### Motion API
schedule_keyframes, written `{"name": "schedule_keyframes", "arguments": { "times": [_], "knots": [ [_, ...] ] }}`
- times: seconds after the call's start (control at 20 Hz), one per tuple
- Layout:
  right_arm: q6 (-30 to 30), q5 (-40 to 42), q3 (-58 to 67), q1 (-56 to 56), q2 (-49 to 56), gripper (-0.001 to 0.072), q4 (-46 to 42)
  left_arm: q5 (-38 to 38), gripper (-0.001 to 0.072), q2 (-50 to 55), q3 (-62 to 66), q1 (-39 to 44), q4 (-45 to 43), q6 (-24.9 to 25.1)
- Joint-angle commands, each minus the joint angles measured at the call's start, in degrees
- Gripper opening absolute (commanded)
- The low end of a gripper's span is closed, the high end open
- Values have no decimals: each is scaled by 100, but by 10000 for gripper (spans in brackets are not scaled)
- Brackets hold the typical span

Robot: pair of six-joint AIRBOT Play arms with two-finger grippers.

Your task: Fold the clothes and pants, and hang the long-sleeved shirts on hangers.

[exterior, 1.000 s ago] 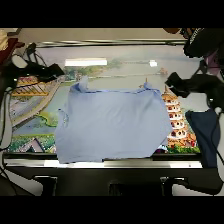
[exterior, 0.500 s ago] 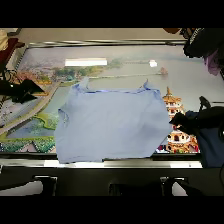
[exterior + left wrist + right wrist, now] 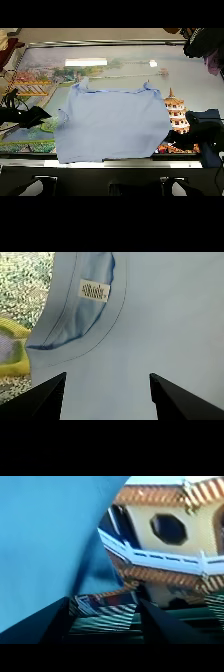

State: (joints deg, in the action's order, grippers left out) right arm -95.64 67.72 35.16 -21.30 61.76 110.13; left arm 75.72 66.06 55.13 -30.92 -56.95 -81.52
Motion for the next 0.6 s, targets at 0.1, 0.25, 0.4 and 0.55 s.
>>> {"name": "schedule_keyframes", "arguments": {
  "times": [0.1, 0.25, 0.4, 0.55],
  "knots": [
    [-81, -385, -149, 7, 87, 490, 461, -122, 597, -138, -382, -7, 2, 57],
    [-81, -684, -387, 7, 140, 487, 693, -116, 597, -138, -382, -7, -9, 66],
    [-79, -984, -686, 7, 140, 233, 793, 81, 597, -155, -389, -9, -160, 358],
    [-61, -1141, -699, 7, 120, 39, 839, 181, 597, -190, -564, -111, -284, 358]
  ]
}}
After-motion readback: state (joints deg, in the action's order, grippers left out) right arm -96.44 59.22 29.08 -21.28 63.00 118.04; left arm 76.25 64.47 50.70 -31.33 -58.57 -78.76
